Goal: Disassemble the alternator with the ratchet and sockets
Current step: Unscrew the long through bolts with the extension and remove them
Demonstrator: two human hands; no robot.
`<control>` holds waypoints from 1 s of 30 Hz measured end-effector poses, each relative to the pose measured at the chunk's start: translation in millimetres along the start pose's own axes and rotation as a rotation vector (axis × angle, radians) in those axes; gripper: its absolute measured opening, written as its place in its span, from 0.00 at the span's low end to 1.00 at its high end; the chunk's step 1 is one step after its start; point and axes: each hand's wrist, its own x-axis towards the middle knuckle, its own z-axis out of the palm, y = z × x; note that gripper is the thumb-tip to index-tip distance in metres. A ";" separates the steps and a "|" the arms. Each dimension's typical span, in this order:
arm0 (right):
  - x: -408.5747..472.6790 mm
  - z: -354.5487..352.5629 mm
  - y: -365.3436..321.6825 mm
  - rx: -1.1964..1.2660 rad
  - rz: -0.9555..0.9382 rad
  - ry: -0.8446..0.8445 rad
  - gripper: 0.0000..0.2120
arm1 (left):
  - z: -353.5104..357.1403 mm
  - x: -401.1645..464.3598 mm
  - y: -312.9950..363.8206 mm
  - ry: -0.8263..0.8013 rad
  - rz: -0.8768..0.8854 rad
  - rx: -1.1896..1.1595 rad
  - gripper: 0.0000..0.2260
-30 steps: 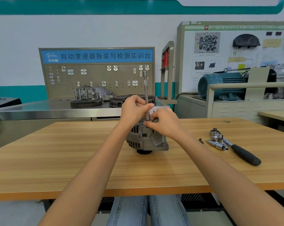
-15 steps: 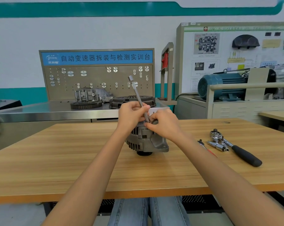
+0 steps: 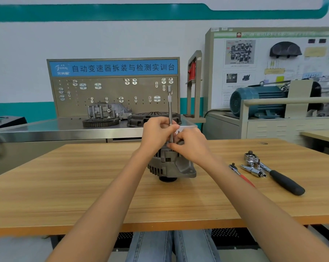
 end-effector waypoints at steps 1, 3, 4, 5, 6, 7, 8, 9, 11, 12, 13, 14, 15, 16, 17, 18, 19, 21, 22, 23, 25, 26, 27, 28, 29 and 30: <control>0.0 -0.4 -0.6 -0.001 -0.003 0.007 0.12 | 0.5 0.0 0.1 0.009 0.011 0.012 0.01; 0.0 -1.1 -1.2 0.007 -0.003 0.007 0.12 | 2.0 0.5 0.2 0.024 0.031 0.039 0.02; -0.1 -1.3 -1.5 0.012 0.001 0.003 0.12 | 2.7 0.7 -0.3 0.031 0.040 0.046 0.02; -0.5 -1.8 -1.9 0.015 0.003 0.001 0.11 | 3.4 0.4 -0.9 0.040 0.053 0.053 0.02; -0.9 -2.0 -2.1 0.018 0.005 0.002 0.11 | 3.9 0.1 -1.4 0.051 0.068 0.060 0.03; -1.3 -2.3 -2.5 0.019 0.006 0.004 0.11 | 4.0 -0.2 -1.7 0.062 0.083 0.069 0.03; -1.6 -2.7 -3.0 0.019 0.007 0.007 0.12 | 3.8 -0.2 -1.7 0.069 0.095 0.080 0.04; -1.8 -2.9 -3.1 0.022 0.008 0.010 0.12 | 3.7 -0.3 -1.4 0.073 0.102 0.092 0.04; -2.1 -3.2 -2.6 0.048 0.012 0.009 0.13 | 3.8 -0.7 -0.9 0.071 0.099 0.112 0.05; -2.1 -3.6 -2.4 0.067 0.019 0.003 0.14 | 3.9 -0.9 -0.8 0.069 0.096 0.117 0.05; -2.0 -4.2 -2.2 0.081 0.030 -0.010 0.14 | 4.0 -0.7 -0.8 0.065 0.093 0.119 0.05; -1.5 -4.7 -2.0 0.089 0.042 -0.028 0.15 | 3.9 -0.4 -0.6 0.057 0.083 0.116 0.05; -0.7 -5.2 -2.1 0.090 0.052 -0.044 0.15 | 3.2 0.0 0.1 0.041 0.069 0.110 0.04; 0.4 -5.9 -2.1 0.086 0.059 -0.058 0.15 | 2.2 0.8 0.8 0.012 0.053 0.098 0.04; 1.0 -6.8 -2.2 0.076 0.063 -0.070 0.15 | 1.1 0.9 2.0 -0.021 0.039 0.086 0.05; 1.6 -7.2 -2.4 0.067 0.064 -0.079 0.15 | -0.1 0.5 3.0 -0.053 0.028 0.072 0.07; 1.5 -7.5 -2.3 0.060 0.062 -0.086 0.15 | -1.3 -0.2 3.9 -0.082 0.012 0.041 0.08; 1.3 -7.5 -1.9 0.050 0.056 -0.094 0.14 | -3.8 -1.0 5.7 -0.127 -0.052 -0.089 0.07; 1.2 -7.4 -2.0 0.044 0.053 -0.096 0.14 | -4.8 -1.2 6.3 -0.137 -0.080 -0.145 0.06; 1.0 -7.4 -2.2 0.038 0.050 -0.095 0.14 | -5.6 -1.0 6.8 -0.139 -0.097 -0.167 0.06; 0.9 -6.8 -2.2 0.036 0.050 -0.088 0.14 | -6.1 0.1 8.2 -0.125 -0.113 -0.151 0.04; 0.9 -6.3 -2.2 0.039 0.050 -0.083 0.14 | -6.2 0.8 9.2 -0.107 -0.126 -0.146 0.05; 0.8 -6.0 -2.3 0.042 0.049 -0.075 0.14 | -6.0 1.6 10.5 -0.085 -0.144 -0.146 0.07; 0.8 -6.0 -2.7 0.044 0.051 -0.066 0.14 | -5.3 2.7 11.3 -0.064 -0.164 -0.149 0.09; 0.7 -6.0 -3.0 0.046 0.053 -0.060 0.15 | -4.5 3.7 12.3 -0.049 -0.179 -0.146 0.11; 0.6 -5.9 -3.4 0.048 0.058 -0.057 0.15 | -3.6 4.3 13.3 -0.037 -0.182 -0.128 0.12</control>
